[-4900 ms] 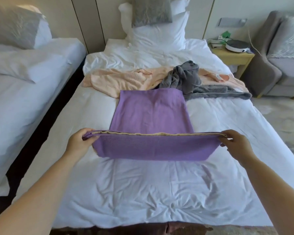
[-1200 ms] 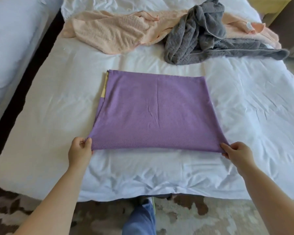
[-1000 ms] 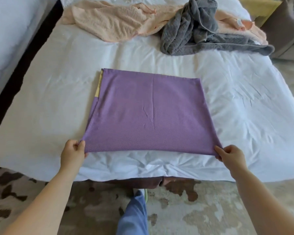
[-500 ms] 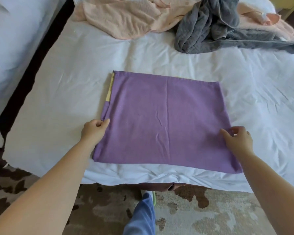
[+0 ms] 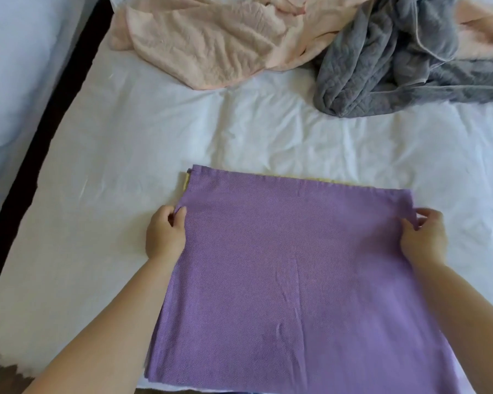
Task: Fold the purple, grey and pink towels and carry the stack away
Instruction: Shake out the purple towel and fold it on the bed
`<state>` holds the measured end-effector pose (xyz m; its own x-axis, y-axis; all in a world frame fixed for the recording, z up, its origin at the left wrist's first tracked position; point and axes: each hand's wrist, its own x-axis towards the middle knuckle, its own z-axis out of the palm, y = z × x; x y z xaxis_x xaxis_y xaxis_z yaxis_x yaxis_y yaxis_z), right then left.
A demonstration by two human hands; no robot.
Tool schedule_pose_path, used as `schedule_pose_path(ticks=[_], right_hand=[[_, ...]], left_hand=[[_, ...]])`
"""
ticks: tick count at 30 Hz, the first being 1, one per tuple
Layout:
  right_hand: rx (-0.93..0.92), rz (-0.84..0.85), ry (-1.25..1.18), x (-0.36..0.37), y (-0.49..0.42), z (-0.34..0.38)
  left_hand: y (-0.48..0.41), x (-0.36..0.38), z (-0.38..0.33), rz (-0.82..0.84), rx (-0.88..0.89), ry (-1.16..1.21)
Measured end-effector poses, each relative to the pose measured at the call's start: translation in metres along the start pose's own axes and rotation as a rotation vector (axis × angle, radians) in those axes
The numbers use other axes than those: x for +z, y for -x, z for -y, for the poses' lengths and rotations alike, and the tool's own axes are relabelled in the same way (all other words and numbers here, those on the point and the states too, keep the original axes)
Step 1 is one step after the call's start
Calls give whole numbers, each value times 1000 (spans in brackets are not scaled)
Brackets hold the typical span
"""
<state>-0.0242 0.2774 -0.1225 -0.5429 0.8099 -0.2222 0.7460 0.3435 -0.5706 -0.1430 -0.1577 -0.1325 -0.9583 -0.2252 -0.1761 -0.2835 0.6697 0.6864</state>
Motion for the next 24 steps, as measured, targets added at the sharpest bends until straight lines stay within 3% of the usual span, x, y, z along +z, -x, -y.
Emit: schedule_pose_path(ticks=[4, 7, 10, 14, 20, 22, 24], right_hand=[[83, 39, 38, 6, -16, 4], [84, 28, -58, 8, -27, 16], [11, 33, -48, 11, -41, 27], [-90, 7, 4, 14, -60, 39], [-114, 50, 27, 24, -72, 42], [-149, -7, 118, 29, -66, 47], [-195, -147, 195, 29, -54, 57]], left_hand=[[-20, 5, -5, 81, -68, -39], [-39, 12, -23, 94, -4, 50], [-55, 22, -41, 72, -23, 54], [-67, 32, -48, 9, 26, -124], [-65, 39, -46, -100, 42, -227], [-59, 38, -52, -190, 154, -333], [-47, 43, -64, -229, 506, -424]])
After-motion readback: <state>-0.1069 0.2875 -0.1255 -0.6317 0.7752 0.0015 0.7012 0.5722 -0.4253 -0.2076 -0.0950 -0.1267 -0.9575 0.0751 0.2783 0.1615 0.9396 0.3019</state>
